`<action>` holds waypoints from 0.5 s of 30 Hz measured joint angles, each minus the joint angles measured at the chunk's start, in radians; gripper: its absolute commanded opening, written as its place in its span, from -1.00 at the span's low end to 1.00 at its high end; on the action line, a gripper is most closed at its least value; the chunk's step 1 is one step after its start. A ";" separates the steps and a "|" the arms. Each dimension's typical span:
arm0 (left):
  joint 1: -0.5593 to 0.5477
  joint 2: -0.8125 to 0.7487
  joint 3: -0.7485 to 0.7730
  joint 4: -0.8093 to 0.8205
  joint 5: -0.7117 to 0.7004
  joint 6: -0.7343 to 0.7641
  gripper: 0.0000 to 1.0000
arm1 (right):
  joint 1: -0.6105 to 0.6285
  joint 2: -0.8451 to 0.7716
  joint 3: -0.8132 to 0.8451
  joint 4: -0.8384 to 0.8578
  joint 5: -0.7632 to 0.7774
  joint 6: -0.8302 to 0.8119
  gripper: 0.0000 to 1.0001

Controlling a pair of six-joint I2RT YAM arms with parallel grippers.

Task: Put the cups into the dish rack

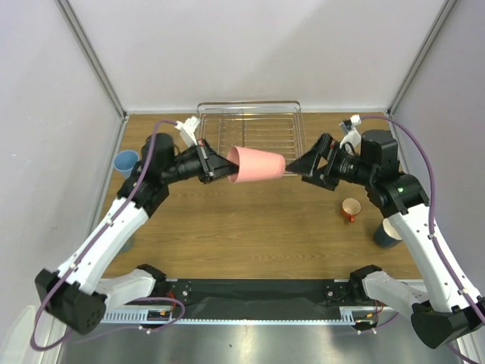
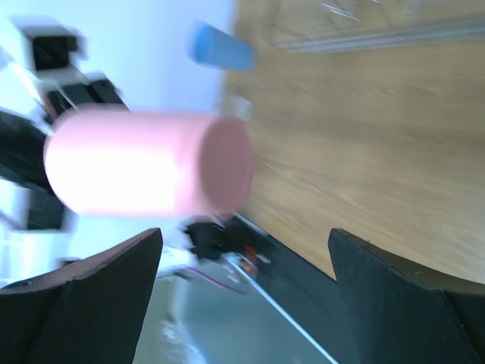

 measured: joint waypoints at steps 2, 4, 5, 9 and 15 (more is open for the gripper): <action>0.003 -0.062 -0.057 0.158 0.026 -0.122 -0.99 | 0.000 0.000 -0.004 0.113 -0.023 0.096 1.00; 0.003 -0.098 -0.113 0.301 0.032 -0.240 -1.00 | 0.006 -0.005 -0.018 0.246 -0.028 0.193 0.99; 0.003 -0.109 -0.143 0.365 0.030 -0.291 -0.99 | 0.010 -0.007 -0.023 0.294 -0.027 0.228 0.99; 0.003 -0.140 -0.228 0.526 -0.011 -0.457 -0.99 | 0.063 -0.008 -0.024 0.484 0.008 0.352 0.99; 0.007 -0.180 -0.277 0.682 -0.088 -0.626 -0.99 | 0.185 0.031 -0.023 0.689 0.091 0.424 0.99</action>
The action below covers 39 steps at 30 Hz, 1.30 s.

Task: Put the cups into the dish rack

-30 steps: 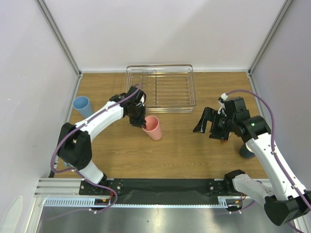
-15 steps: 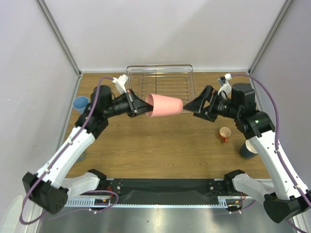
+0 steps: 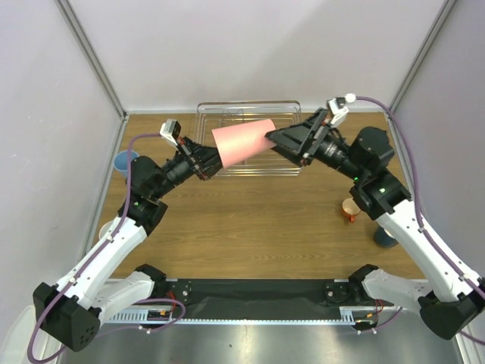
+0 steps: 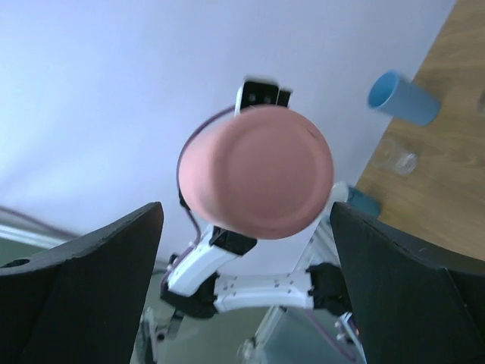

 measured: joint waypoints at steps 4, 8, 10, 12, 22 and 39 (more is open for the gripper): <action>-0.020 -0.009 -0.006 0.093 -0.018 -0.081 -0.99 | 0.102 0.034 0.002 0.024 0.029 -0.004 0.99; -0.025 -0.020 -0.017 0.132 -0.034 -0.124 -0.99 | 0.125 0.039 0.002 0.046 0.050 -0.005 1.00; -0.028 -0.027 -0.026 0.150 -0.043 -0.141 -0.99 | 0.133 0.039 0.002 0.064 0.061 -0.006 0.99; -0.031 -0.035 -0.038 0.161 -0.051 -0.154 -0.99 | 0.142 0.039 0.002 0.077 0.075 -0.009 0.99; -0.050 -0.079 -0.095 0.204 -0.084 -0.216 -0.99 | 0.179 0.073 0.042 0.135 0.121 -0.030 0.92; -0.100 -0.095 -0.098 0.212 -0.162 -0.231 -0.99 | 0.196 0.142 0.116 0.182 0.160 -0.062 0.77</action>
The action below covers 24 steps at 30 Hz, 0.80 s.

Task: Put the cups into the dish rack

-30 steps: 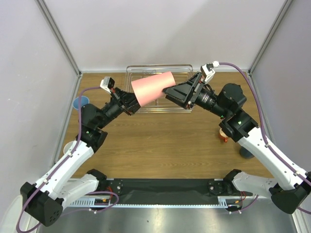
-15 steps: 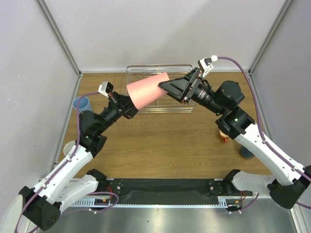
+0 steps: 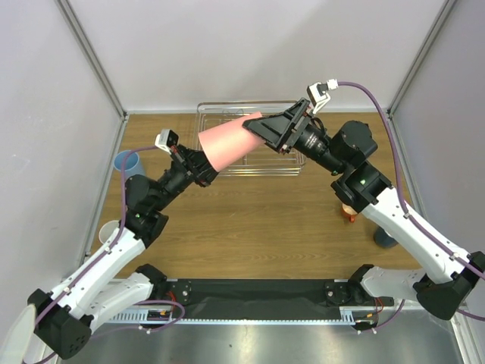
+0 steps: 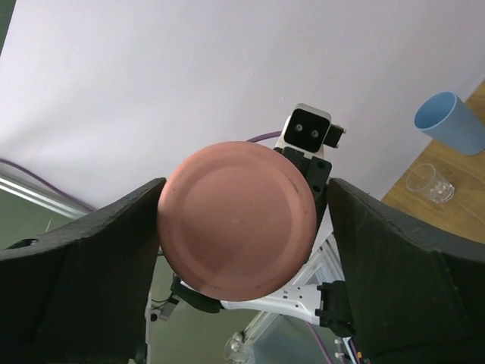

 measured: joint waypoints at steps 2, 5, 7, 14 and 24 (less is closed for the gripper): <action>-0.004 0.000 -0.005 0.000 -0.008 0.000 -1.00 | 0.000 0.004 0.003 0.001 0.001 -0.005 0.65; -0.009 0.002 -0.011 0.000 -0.019 0.000 -0.99 | 0.000 0.007 0.006 0.003 0.001 -0.011 0.38; -0.012 0.002 -0.013 0.004 -0.024 0.000 -0.99 | 0.000 0.007 0.006 0.003 0.000 -0.015 -0.10; -0.014 0.020 -0.014 0.027 -0.035 0.016 0.21 | -0.003 0.021 0.011 0.014 0.002 -0.014 -1.00; 0.048 -0.085 -0.217 -0.018 -0.037 0.060 0.99 | -0.002 0.053 0.053 -0.080 0.133 -0.128 -1.00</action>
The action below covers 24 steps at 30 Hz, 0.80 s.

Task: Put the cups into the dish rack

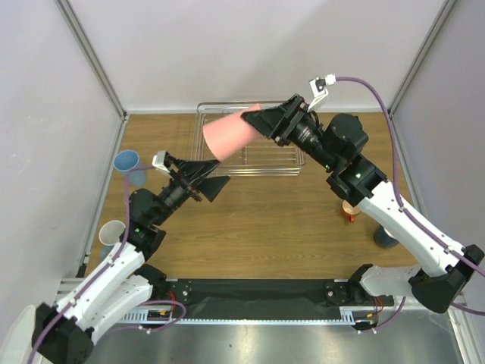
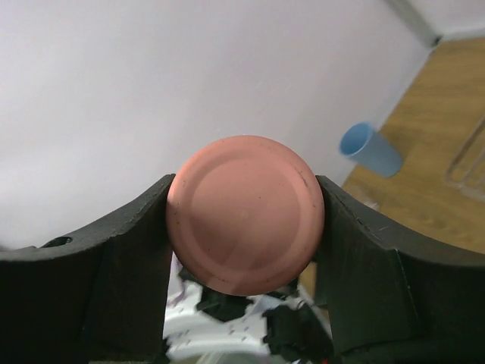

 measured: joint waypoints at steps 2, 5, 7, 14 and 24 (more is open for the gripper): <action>0.068 -0.068 -0.021 -0.075 0.020 0.035 0.99 | -0.006 0.014 0.026 -0.018 0.052 -0.053 -1.00; 0.186 -0.159 -0.008 -0.208 0.070 0.137 0.99 | -0.016 0.054 0.083 -0.051 0.156 -0.160 -1.00; 0.245 -0.188 0.039 -0.355 0.100 0.248 0.99 | -0.019 0.095 0.124 -0.060 0.240 -0.254 -1.00; 0.269 -0.157 0.282 -0.824 0.128 0.667 0.99 | -0.031 0.315 0.233 -0.051 0.522 -0.602 -1.00; 0.269 -0.140 0.403 -1.232 0.051 1.008 0.99 | -0.100 0.716 0.444 -0.054 0.647 -0.869 -1.00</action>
